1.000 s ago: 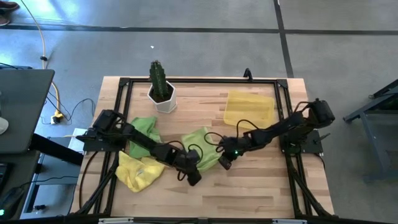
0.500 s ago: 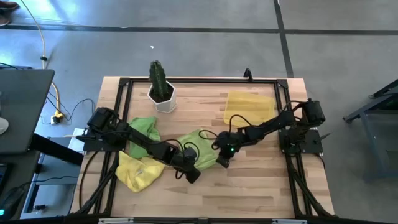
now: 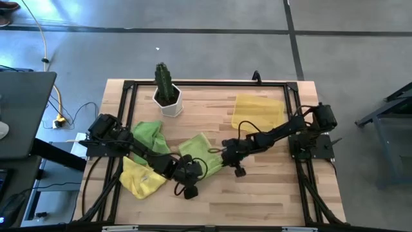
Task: Roll microfiber towels into tight, uniform cylinder then place into a basket
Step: Roll the light green microfiber cloth
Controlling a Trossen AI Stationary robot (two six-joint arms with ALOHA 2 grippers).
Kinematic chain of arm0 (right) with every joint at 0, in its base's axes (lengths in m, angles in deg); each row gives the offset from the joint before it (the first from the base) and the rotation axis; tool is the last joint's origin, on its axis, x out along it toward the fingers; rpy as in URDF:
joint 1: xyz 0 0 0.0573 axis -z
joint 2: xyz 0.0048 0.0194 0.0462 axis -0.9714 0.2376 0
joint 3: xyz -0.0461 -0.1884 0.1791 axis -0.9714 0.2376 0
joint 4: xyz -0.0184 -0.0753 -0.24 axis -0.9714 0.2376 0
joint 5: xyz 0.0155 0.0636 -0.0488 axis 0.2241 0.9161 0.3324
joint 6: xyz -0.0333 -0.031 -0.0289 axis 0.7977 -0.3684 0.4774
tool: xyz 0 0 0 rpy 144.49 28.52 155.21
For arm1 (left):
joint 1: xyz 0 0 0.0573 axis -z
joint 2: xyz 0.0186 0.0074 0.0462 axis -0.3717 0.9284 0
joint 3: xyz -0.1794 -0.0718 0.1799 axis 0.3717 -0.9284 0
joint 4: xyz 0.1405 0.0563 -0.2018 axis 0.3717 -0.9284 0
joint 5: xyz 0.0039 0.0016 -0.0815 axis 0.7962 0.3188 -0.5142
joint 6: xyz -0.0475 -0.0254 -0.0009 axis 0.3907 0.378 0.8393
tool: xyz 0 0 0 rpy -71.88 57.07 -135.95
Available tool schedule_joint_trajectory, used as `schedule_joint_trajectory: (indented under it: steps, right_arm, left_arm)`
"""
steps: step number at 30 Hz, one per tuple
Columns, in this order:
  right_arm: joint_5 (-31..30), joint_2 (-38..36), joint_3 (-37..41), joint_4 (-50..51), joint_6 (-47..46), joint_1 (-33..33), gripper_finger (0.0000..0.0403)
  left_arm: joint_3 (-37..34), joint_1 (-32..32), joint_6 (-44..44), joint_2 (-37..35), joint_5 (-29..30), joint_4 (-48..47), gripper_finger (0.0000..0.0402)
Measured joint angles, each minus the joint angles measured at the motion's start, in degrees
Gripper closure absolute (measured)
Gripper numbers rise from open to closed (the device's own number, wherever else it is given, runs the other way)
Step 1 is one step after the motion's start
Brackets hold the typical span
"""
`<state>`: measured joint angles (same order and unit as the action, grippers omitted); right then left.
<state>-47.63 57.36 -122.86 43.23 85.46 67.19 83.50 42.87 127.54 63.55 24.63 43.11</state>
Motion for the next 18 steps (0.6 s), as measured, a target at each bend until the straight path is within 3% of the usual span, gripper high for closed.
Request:
schedule_joint_trajectory:
  steps: [9, 12, 18]
  right_arm:
    - [-2.5, 0.0, 0.1, -1.3, 15.2, -2.8, 0.0235]
    - [-2.8, 0.0, 0.1, -3.3, 21.4, -3.6, 0.0216]
    - [-2.8, 0.0, 0.1, -4.9, 32.2, -5.2, 0.0219]
  left_arm:
    - [0.0, 0.1, -2.4, 0.1, -0.6, -6.9, 0.0394]
    - [0.0, 0.0, -4.8, 0.1, -0.5, -7.4, 0.0394]
    - [0.0, 0.0, -9.4, 0.1, 0.0, -9.2, 0.0394]
